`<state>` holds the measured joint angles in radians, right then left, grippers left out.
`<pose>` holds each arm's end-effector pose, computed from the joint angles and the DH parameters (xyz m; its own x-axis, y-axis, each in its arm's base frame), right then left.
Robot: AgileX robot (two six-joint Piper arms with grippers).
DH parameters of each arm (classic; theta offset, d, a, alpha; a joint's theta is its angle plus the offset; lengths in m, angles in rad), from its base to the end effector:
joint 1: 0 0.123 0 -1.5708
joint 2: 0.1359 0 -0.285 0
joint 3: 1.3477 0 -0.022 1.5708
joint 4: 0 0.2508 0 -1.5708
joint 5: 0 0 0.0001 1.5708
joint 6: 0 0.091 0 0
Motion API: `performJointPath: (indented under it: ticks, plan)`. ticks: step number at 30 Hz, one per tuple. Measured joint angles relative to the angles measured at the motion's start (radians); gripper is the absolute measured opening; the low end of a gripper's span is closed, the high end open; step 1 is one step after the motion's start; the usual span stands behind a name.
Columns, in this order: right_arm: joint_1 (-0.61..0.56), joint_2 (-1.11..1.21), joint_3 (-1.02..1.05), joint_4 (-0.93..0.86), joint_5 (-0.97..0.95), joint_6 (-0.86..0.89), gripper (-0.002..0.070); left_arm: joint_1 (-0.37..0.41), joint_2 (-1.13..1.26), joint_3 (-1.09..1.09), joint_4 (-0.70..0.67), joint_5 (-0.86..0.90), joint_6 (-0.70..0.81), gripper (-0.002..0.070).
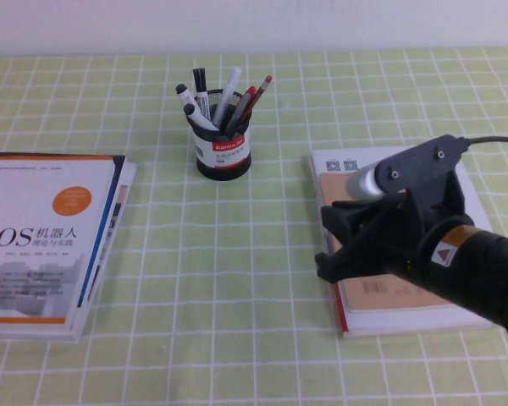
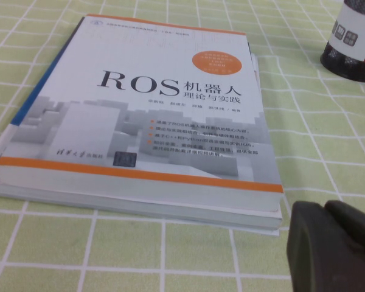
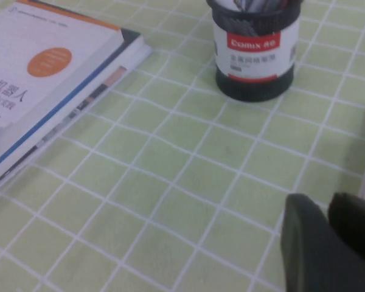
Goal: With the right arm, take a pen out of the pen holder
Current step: 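Take a marker out of the pen holder and lay it on the table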
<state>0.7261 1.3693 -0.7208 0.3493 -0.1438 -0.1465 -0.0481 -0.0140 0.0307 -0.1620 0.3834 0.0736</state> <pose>0.2184 0.1880 0.2549 -0.4277 -0.1151 -0.8966 -0.5560 0.8155 0.1606 0.0519 -0.0080 0.1696 -0.3103 -0.0618 -0.9486 0.0818 0.9924 -0.0914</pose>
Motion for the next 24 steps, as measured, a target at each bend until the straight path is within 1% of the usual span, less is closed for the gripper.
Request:
performJointPath:
  ticks: [2,5,10,13,17,24]
  plan:
    - [0.018,0.038,-0.001,-0.033,-0.077,0.009,0.006,0.0,0.0,0.0,0.0,0.0,0.0,-0.0008]
    - [0.038,0.087,-0.014,-0.097,-0.166,0.032,0.0139,0.0,0.0,0.0,0.0,0.0,0.0,-0.0008]
    - [0.045,0.185,-0.077,-0.28,-0.296,0.133,0.0298,0.0,0.0,0.0,0.0,0.0,0.0,-0.0008]
    - [0.045,0.26,-0.14,-0.369,-0.368,0.147,0.0358,0.0,0.0,0.0,0.0,0.0,0.0,-0.0008]
    - [0.045,0.372,-0.252,-0.413,-0.406,0.147,0.0384,0.0,0.0,0.0,0.0,0.0,0.0,-0.0008]
    - [0.041,0.57,-0.505,-0.467,-0.378,0.133,0.0389,0.0,0.0,0.0,0.0,0.0,0.0,-0.0008]
